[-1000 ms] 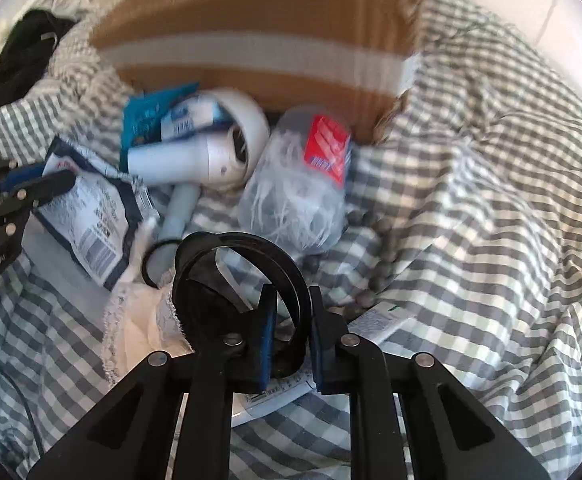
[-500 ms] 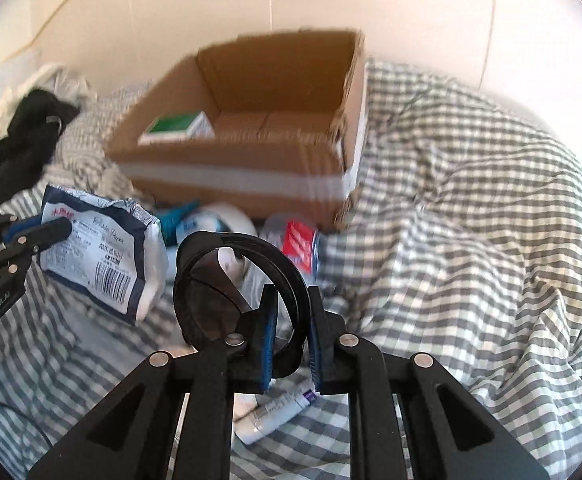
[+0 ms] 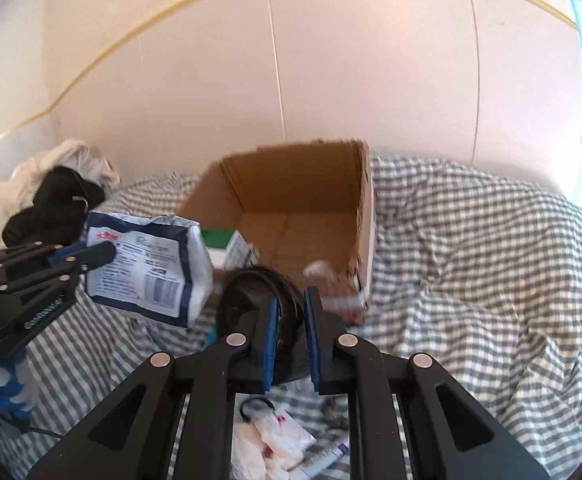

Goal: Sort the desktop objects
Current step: 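Lift both held items and carry them toward the cardboard box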

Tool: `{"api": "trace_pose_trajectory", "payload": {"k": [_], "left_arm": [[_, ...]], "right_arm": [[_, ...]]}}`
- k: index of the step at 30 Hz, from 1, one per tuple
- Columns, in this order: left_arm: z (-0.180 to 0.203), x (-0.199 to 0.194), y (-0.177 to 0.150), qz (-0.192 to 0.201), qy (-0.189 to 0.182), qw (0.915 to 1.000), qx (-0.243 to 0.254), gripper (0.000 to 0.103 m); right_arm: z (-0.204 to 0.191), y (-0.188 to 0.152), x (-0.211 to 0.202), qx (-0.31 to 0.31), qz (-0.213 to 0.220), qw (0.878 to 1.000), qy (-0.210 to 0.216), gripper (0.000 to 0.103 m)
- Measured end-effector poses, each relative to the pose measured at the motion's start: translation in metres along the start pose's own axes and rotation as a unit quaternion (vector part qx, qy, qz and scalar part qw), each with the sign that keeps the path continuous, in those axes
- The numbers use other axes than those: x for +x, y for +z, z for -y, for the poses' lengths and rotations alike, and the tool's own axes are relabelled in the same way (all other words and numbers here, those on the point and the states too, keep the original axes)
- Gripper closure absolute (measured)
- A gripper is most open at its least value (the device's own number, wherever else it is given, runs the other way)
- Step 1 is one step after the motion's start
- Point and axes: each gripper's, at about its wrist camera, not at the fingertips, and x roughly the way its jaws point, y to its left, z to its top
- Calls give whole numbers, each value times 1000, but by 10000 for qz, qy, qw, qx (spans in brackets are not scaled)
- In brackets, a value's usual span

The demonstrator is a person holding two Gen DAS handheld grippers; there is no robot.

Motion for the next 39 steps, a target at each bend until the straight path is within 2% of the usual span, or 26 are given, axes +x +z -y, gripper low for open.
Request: {"api": "trace_pose_trajectory", "payload": {"k": [11, 23, 30, 39], "left_arm": [[-1, -7, 41, 509, -146, 9983, -233, 97], [-5, 2, 82, 988, -182, 9939, -459, 97], [-3, 22, 106, 1192, -266, 9909, -567, 97], [-6, 72, 115, 1109, -300, 9920, -525, 97]], "right_arm": [[6, 19, -2, 116, 310, 9994, -32, 92], [9, 76, -1, 96, 890, 9960, 11, 92], [8, 104, 17, 44, 1043, 9945, -7, 92], [15, 118, 59, -67, 1047, 9945, -79, 92]]}}
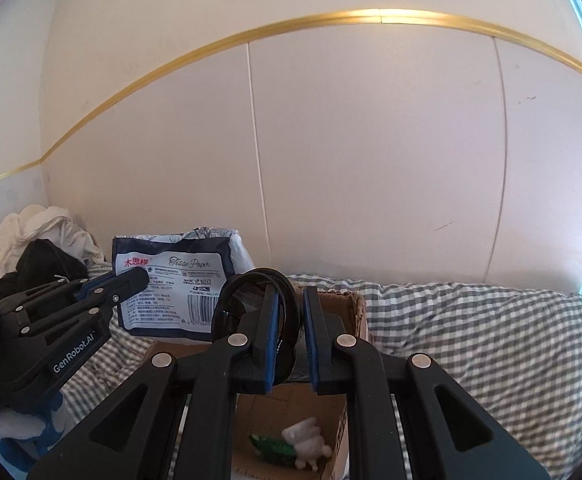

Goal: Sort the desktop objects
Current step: 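Lift both held items and carry them toward the cardboard box, then open both tools to drop tissue pack and black band into box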

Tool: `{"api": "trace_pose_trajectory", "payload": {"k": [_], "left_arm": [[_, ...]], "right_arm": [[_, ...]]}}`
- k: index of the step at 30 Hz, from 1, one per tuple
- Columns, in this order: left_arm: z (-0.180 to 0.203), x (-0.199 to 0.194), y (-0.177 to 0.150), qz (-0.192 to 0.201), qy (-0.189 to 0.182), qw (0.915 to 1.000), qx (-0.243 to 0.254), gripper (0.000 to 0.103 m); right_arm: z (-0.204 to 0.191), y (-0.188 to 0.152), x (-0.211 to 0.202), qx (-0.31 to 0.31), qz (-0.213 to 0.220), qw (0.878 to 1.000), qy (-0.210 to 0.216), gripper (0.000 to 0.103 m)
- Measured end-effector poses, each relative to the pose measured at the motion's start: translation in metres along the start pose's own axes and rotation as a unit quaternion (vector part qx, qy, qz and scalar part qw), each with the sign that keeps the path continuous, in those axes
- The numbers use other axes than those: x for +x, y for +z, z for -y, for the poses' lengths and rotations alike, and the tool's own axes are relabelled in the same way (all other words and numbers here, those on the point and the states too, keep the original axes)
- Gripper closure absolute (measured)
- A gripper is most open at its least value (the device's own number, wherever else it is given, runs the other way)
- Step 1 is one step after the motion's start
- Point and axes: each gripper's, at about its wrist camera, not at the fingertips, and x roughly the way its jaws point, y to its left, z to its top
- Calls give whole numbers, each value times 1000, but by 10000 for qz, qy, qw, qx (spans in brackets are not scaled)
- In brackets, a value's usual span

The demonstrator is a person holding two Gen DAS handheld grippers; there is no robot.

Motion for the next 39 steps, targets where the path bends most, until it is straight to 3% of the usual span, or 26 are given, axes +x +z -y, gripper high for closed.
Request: {"api": "trace_pose_trajectory", "payload": {"k": [6, 15, 19, 21, 24, 25, 26, 28, 30, 33, 35, 37, 39], "left_arm": [[-4, 45, -20, -304, 176, 9994, 62, 97], [-23, 104, -71, -1236, 315, 9918, 30, 96], [-30, 111, -76, -1504, 221, 9883, -144, 80], [-30, 106, -77, -1489, 266, 9884, -148, 65], [-30, 93, -71, -1346, 374, 9901, -149, 40], [-30, 88, -68, -1278, 413, 9908, -140, 37], [-28, 82, -66, -1199, 437, 9917, -116, 31], [-24, 71, -60, -1084, 466, 9930, -60, 24], [-29, 65, -55, -1074, 440, 9932, -79, 15], [-29, 50, -49, -1014, 402, 9937, -274, 11], [-29, 39, -45, -933, 418, 9940, -390, 6], [-31, 36, -41, -800, 515, 9945, -438, 0], [-28, 27, -37, -624, 641, 9951, -427, 0]], "right_arm": [[7, -17, 39, -55, -244, 9997, -58, 92], [6, -68, 109, -213, -1238, 9921, 35, 92], [8, -76, 122, -295, -1366, 9902, -66, 91], [10, -77, 123, -297, -1384, 9899, -97, 89], [15, -76, 118, -210, -1392, 9900, -57, 81], [16, -76, 115, -192, -1379, 9902, -43, 75], [12, -73, 112, -193, -1364, 9904, -53, 57], [13, -70, 105, -152, -1281, 9916, -100, 31], [9, -67, 102, -66, -1192, 9928, -72, 32], [16, -59, 90, 50, -1074, 9940, -181, 31], [23, -53, 78, 247, -943, 9950, -233, 16], [30, -49, 67, 472, -790, 9956, -201, 13], [33, -43, 55, 589, -720, 9954, -247, 12]]}}
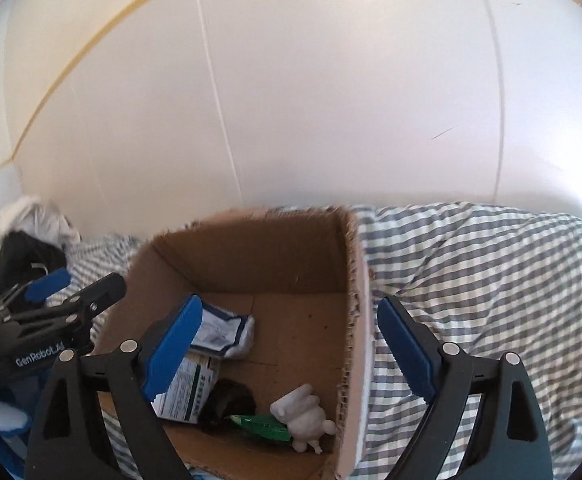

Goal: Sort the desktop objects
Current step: 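Open both tools to drop tissue pack and black band into box, then withdraw both tools from the box back toward the pile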

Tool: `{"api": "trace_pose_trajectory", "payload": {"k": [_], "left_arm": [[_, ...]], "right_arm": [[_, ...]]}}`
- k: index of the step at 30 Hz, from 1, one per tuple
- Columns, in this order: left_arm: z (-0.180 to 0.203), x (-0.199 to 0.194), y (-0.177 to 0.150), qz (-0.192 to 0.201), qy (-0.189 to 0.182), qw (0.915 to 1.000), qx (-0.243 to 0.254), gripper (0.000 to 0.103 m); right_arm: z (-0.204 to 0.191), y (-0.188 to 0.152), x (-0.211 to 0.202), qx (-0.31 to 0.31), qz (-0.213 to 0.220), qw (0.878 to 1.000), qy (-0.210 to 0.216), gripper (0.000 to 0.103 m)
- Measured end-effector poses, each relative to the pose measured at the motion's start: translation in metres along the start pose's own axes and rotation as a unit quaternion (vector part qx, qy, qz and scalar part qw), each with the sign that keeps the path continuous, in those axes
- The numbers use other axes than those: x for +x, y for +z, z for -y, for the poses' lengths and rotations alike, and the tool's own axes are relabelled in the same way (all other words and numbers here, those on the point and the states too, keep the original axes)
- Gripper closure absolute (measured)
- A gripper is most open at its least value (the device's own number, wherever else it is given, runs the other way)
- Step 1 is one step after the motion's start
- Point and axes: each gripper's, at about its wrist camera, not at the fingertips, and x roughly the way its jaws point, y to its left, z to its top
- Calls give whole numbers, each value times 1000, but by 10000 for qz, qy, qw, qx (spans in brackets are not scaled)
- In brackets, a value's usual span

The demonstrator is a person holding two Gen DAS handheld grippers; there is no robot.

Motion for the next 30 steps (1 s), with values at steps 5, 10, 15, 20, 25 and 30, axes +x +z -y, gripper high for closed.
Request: {"api": "trace_pose_trajectory", "payload": {"k": [5, 10, 15, 20, 25, 30], "left_arm": [[0, -24, 8, 216, 41, 9997, -47, 0], [4, -51, 11, 389, -63, 9992, -105, 0], [9, -76, 7, 569, 41, 9983, 149, 0], [4, -95, 0, 675, 265, 9972, 162, 0], [-2, -104, -11, 538, 389, 9977, 104, 0], [-6, -117, -29, 472, 580, 9972, 55, 0]], "right_arm": [[-11, 6, -37, -219, 406, 9987, -217, 1], [-25, 6, -70, -534, 725, 9953, -352, 0], [-34, -4, -89, -762, 783, 9937, -238, 0], [-40, -10, -101, -973, 938, 9904, -295, 0], [-44, -15, -115, -928, 1001, 9905, -166, 0], [-45, -36, -124, -995, 823, 9916, -113, 0]]}}
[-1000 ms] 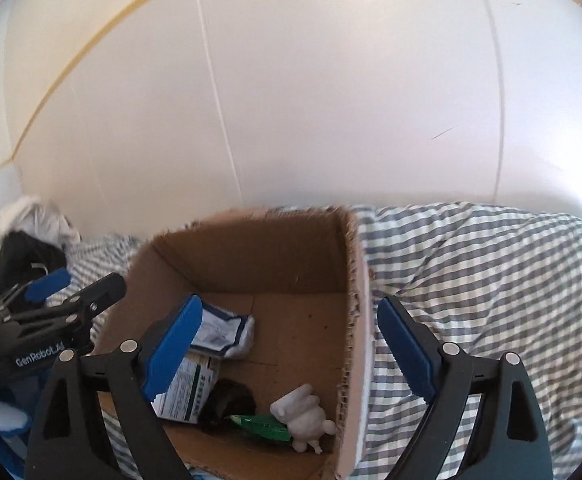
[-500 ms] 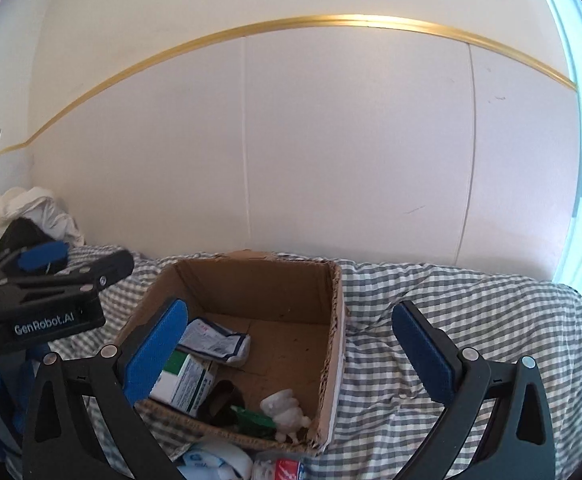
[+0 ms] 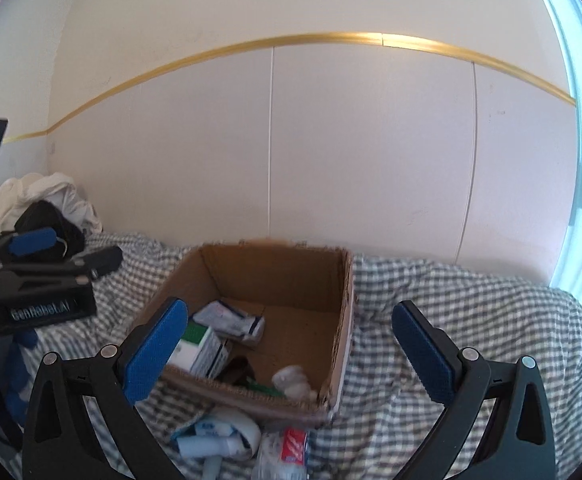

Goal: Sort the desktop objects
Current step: 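Withdraw both tools from the box back toward the pile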

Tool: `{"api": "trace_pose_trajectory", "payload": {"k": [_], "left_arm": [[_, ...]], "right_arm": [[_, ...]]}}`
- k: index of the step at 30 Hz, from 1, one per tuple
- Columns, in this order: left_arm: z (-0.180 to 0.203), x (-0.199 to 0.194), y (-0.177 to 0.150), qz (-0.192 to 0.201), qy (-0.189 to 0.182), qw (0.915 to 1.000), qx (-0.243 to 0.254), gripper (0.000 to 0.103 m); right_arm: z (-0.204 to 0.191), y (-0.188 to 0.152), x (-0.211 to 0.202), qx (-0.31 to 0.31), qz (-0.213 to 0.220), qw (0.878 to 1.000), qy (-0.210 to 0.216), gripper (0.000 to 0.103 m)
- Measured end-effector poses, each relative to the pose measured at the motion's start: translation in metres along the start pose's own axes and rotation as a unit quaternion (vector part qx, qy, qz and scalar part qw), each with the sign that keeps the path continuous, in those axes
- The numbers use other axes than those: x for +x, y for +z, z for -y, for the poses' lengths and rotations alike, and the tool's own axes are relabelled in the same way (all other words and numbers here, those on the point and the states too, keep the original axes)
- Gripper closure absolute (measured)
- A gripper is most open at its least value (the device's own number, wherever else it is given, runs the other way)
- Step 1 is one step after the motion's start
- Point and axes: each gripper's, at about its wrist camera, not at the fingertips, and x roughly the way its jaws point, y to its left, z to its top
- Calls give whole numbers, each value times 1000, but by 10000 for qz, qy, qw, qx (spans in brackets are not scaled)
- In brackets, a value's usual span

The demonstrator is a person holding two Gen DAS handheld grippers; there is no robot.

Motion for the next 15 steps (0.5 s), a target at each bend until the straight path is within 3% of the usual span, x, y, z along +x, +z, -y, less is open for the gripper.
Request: {"api": "trace_pose_trajectory", "payload": {"k": [10, 15], "left_arm": [[-2, -20, -28, 37, 343, 9994, 74, 0], [-2, -28, -43, 47, 267, 9996, 6, 0]], "right_arm": [[10, -35, -19, 190, -268, 9994, 78, 0], [16, -43, -30, 129, -304, 9993, 165, 0]]}}
